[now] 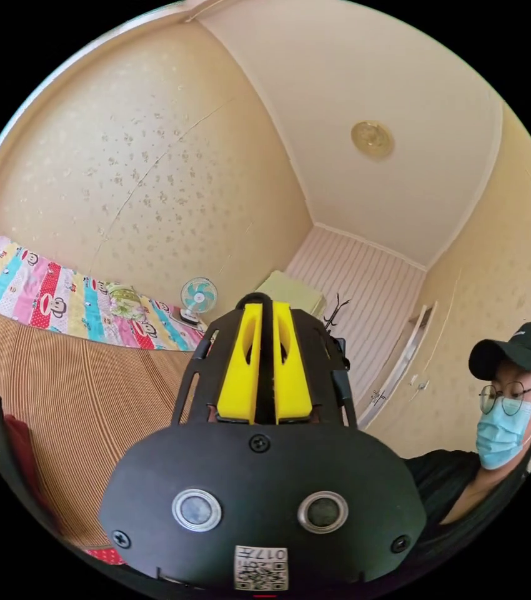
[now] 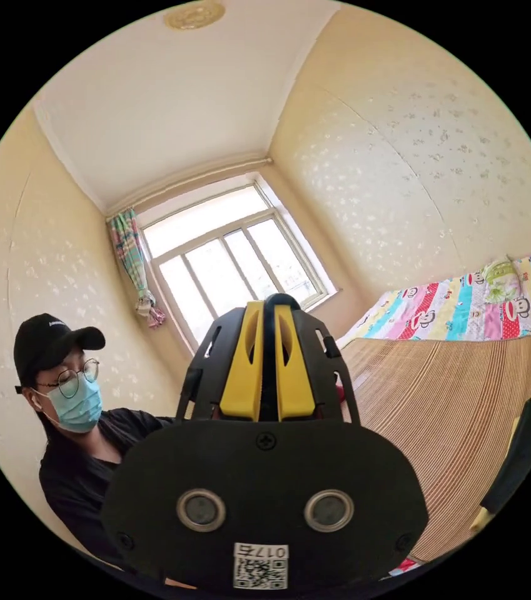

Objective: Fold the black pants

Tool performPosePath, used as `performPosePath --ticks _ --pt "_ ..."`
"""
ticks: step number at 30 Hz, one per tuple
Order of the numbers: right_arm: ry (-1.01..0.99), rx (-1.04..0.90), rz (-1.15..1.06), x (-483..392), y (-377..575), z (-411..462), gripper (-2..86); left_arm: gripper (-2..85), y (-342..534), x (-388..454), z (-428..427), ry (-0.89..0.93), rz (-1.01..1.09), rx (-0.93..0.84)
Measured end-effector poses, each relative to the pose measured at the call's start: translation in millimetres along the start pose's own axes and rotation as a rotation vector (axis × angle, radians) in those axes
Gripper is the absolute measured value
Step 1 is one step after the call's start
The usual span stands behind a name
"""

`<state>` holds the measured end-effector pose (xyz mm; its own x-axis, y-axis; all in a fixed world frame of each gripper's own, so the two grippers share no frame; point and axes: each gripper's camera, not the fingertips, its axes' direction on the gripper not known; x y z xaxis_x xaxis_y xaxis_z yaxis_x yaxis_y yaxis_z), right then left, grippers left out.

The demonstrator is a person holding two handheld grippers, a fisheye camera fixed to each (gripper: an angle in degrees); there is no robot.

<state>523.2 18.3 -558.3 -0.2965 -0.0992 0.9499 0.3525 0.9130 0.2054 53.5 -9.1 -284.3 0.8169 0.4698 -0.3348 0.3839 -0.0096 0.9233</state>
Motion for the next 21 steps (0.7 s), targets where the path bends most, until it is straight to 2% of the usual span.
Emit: performPosePath --ticks 2,5,8,12,14,16,17,18,21 --pt "0.043 -0.002 0.043 35.5 -11.7 11.5 2.0 2.0 -20.0 -28.4 26.7 -0.021 -0.044 -0.031" --pt "0.158 0.014 0.019 71.9 -17.5 27.4 2.1 2.2 -32.7 -48.7 58.8 -0.132 0.023 -0.105" --pt "0.199 -0.006 0.000 97.2 14.4 35.8 2.3 2.8 0.3 -68.6 74.5 -0.200 0.069 -0.187" --pt "0.256 -0.162 0.107 161.2 153.6 36.5 2.7 4.1 114.2 -114.2 91.7 -0.296 0.023 -0.422" --pt "0.323 -0.281 0.221 192.0 234.9 34.2 3.1 5.0 218.9 -149.8 99.7 -0.347 -0.093 -0.619" --pt "0.519 -0.497 0.431 225.1 343.0 32.1 4.2 6.1 288.2 -169.2 97.9 -0.392 -0.188 -0.739" --pt "0.563 -0.543 0.479 229.5 365.2 30.0 4.7 7.4 321.1 -179.1 93.0 -0.388 -0.253 -0.790" --pt "0.585 -0.576 0.548 232.4 398.8 21.8 5.6 8.1 331.9 -183.1 89.4 -0.378 -0.283 -0.797" --pt "0.473 -0.401 0.649 236.3 419.5 -16.2 9.6 12.2 332.3 -203.8 65.7 -0.340 -0.406 -0.655"
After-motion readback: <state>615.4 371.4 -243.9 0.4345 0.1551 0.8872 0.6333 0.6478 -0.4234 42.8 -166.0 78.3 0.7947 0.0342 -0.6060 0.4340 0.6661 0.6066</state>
